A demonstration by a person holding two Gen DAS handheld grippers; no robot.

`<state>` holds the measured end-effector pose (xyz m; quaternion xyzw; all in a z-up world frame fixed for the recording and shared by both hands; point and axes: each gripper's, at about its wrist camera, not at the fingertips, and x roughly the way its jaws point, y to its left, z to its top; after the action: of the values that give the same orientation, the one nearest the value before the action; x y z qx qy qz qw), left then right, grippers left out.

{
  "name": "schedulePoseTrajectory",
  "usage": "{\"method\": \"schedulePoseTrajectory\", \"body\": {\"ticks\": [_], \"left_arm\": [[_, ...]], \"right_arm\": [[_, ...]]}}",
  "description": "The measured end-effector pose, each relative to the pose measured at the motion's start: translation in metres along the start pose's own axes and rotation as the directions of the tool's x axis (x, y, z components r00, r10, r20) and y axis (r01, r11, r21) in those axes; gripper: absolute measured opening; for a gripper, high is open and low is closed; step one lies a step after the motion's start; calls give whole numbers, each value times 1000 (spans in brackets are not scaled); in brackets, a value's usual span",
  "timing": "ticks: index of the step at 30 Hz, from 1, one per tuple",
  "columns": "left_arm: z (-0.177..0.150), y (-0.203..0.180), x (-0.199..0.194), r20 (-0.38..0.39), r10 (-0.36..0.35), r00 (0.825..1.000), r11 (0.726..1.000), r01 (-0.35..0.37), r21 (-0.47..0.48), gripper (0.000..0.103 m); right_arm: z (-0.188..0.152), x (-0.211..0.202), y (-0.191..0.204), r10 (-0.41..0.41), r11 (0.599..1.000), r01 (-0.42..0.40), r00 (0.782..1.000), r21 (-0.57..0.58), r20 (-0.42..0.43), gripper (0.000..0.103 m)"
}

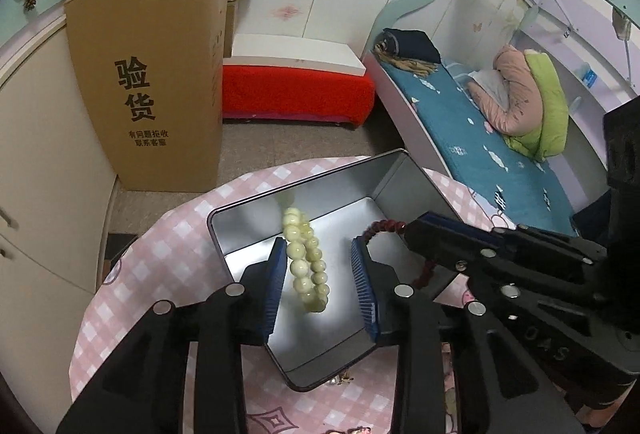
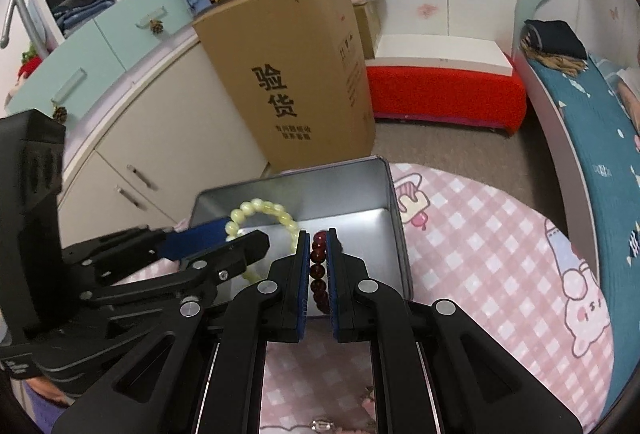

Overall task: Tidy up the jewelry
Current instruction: 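Carry both bracelets into the grey metal box and open both tools, then move both tools back over the remaining jewelry on the table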

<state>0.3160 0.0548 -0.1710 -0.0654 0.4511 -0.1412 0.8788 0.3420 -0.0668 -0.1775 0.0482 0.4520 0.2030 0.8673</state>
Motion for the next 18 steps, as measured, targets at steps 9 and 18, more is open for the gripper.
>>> {"method": "schedulePoseTrajectory", "body": {"ticks": [9, 18], "left_arm": [[-2, -3, -10, 19, -1, 1000, 1000, 1, 3, 46], [-11, -8, -30, 43, 3, 999, 1000, -3, 1, 48]], "right_arm": [[-7, 1, -4, -28, 1000, 28, 1000, 10, -7, 11], [-16, -26, -9, -54, 998, 54, 998, 24, 24, 14]]}}
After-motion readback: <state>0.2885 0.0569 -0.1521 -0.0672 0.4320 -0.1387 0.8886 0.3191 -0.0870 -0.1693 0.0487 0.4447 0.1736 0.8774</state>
